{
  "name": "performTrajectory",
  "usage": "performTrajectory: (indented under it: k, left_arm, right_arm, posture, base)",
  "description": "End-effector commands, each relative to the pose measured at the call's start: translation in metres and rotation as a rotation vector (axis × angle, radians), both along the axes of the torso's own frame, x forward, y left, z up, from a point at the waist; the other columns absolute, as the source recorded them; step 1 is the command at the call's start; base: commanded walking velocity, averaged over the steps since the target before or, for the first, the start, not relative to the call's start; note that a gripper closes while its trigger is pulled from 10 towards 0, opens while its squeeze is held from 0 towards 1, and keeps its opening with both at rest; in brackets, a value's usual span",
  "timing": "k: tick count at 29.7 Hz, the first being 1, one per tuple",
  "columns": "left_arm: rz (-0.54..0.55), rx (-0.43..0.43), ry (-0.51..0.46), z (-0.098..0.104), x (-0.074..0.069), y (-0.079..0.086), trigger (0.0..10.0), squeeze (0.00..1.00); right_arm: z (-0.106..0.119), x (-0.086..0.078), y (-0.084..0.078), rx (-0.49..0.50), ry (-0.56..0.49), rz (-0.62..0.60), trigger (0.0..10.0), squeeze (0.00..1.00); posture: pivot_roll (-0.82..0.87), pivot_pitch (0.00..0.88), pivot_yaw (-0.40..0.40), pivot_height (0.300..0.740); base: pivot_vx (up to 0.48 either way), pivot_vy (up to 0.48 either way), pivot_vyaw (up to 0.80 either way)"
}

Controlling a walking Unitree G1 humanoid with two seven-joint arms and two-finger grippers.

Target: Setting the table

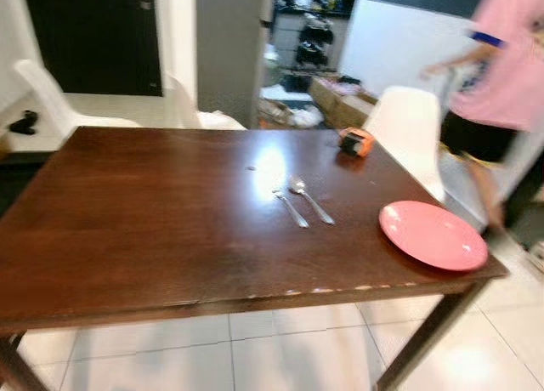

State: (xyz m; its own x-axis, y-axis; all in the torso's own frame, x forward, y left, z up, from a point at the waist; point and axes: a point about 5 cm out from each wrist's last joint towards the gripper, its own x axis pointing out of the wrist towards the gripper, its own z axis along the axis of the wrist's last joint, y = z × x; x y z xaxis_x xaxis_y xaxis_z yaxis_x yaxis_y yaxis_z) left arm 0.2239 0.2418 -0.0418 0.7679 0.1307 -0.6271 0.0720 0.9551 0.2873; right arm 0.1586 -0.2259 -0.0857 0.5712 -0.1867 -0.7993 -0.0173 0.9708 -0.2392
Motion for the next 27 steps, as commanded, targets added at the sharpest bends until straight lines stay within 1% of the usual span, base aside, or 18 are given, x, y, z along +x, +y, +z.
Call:
performTrajectory:
  k: [1, 3, 7, 10, 16, 27]
  left_arm:
    - [0.004, 0.011, 0.056, -0.010, -0.016, 0.003, 10.0, 0.00]
    - [0.004, 0.011, 0.056, -0.010, -0.016, 0.003, 10.0, 0.00]
    - [-0.003, 0.037, 0.088, -0.015, -0.025, 0.006, 10.0, 0.00]
    - [-0.006, 0.045, 0.096, -0.016, -0.027, 0.006, 10.0, 0.00]
    - [0.010, 0.062, 0.127, -0.020, -0.037, 0.014, 10.0, 0.00]
    - [0.023, 0.060, 0.140, -0.022, -0.041, 0.015, 10.0, 0.00]
  right_arm:
    - [-0.001, -0.005, -0.003, -0.019, 0.019, 0.043, 10.0, 0.00]
    - [-0.001, -0.005, -0.003, -0.019, 0.019, 0.043, 10.0, 0.00]
    - [-0.002, -0.003, 0.001, -0.022, 0.022, 0.105, 10.0, 0.00]
    - [-0.002, -0.003, 0.001, -0.021, 0.023, 0.108, 10.0, 0.00]
    - [-0.001, -0.001, 0.003, -0.018, 0.017, 0.117, 10.0, 0.00]
    - [0.000, 0.003, 0.007, -0.008, -0.001, 0.127, 10.0, 0.00]
  posture:
    - [0.04, 0.108, 0.013, 0.740]
    - [0.04, 0.108, 0.013, 0.740]
    - [0.05, 0.098, 0.010, 0.740]
    - [0.05, 0.097, 0.008, 0.740]
    - [0.06, 0.093, 0.004, 0.740]
    - [0.05, 0.094, 0.003, 0.740]
  base:
    - [0.000, 0.000, -0.77]
    - [0.000, 0.000, -0.77]
    - [0.000, 0.000, -0.77]
    - [0.000, 0.000, -0.77]
    - [0.000, 0.000, -0.77]
    - [0.000, 0.000, -0.77]
